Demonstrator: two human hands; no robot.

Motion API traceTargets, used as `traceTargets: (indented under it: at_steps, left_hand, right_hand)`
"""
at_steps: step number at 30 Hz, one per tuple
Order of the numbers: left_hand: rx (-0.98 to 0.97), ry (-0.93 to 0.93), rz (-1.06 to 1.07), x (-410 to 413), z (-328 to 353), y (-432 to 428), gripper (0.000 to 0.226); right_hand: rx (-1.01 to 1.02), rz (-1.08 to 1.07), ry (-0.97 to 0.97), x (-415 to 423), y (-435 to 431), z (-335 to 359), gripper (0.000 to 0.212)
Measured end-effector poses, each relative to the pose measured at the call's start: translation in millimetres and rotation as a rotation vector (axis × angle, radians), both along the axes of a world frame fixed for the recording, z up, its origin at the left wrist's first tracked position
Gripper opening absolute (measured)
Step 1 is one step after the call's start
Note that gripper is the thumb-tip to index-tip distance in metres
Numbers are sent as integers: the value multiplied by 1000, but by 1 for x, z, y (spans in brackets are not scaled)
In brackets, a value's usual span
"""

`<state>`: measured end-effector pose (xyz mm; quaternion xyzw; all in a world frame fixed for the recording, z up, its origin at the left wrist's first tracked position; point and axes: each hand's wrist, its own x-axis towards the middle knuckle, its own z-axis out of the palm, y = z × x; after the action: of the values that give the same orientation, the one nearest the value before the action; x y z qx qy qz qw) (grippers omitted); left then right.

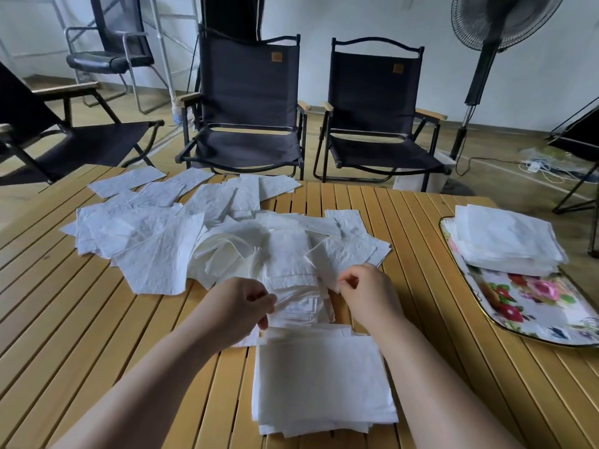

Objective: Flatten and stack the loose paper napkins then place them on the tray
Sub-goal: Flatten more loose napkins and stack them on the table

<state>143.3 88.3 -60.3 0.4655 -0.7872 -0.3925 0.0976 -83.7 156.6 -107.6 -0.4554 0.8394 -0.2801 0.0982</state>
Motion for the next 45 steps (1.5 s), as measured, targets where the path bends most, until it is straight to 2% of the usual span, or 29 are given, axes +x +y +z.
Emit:
traceTargets:
  at_steps: [2,4,6,8,11,16,19,20,21,23,25,28,30,33,36,38,40,42,45]
  left_hand:
    - [-1,21,4,-1,2,2,27]
    - [-2,29,6,-2,3,4,27]
    - [-1,32,13,-3,4,5,27]
    - [3,35,16,-2,4,7,27]
    - [11,46,25,1,3,6,26]
    - [11,78,47,1,4,3,26]
    - [68,194,81,-1,7,3,15]
    - [114,245,100,-2,8,4,14]
    - [183,302,126,-3,10,5,23]
    - [393,446,173,-2,12,7,52]
    - [573,566,152,-1,18,10,62]
    - [707,707,140,-1,23,15,50]
    - [689,743,174,-1,26,16,42]
    - [592,632,67,4,24,19,34]
    - [535,433,-42,11,16,23,44]
    - [496,271,-113,13,12,25,45]
    - [406,92,-180,13,7,26,42]
    - [296,-71,-208,9,2,29,34]
    - [171,-262,-224,0,-3,33,37]
  right_hand:
    - [10,56,-1,0,3,-1,3]
    - [21,88,7,0,4,-2,7]
    - [9,75,38,2,5,-1,2]
    - [21,59,75,4,4,-1,6]
    - [20,33,2,5,3,3,10]
    - [-137,-74,-347,4,7,28,7]
    - [-292,-56,-750,12,10,45,12]
    - [-354,-31,-928,15,11,53,14]
    - [-407,5,-1106,19,14,61,18]
    - [-456,91,-1398,25,23,78,26]
    - [-456,170,-1552,29,34,92,30]
    - [-424,202,-1631,32,49,102,33]
    - [-350,199,-1567,31,58,104,33]
    - [-143,211,-1252,22,69,101,40]
    - [64,179,-943,10,79,95,33]
    - [295,233,-745,5,84,89,29]
    - [561,303,-508,4,86,83,30]
    - [740,311,-298,6,85,76,29]
    - [844,263,-190,11,79,69,30]
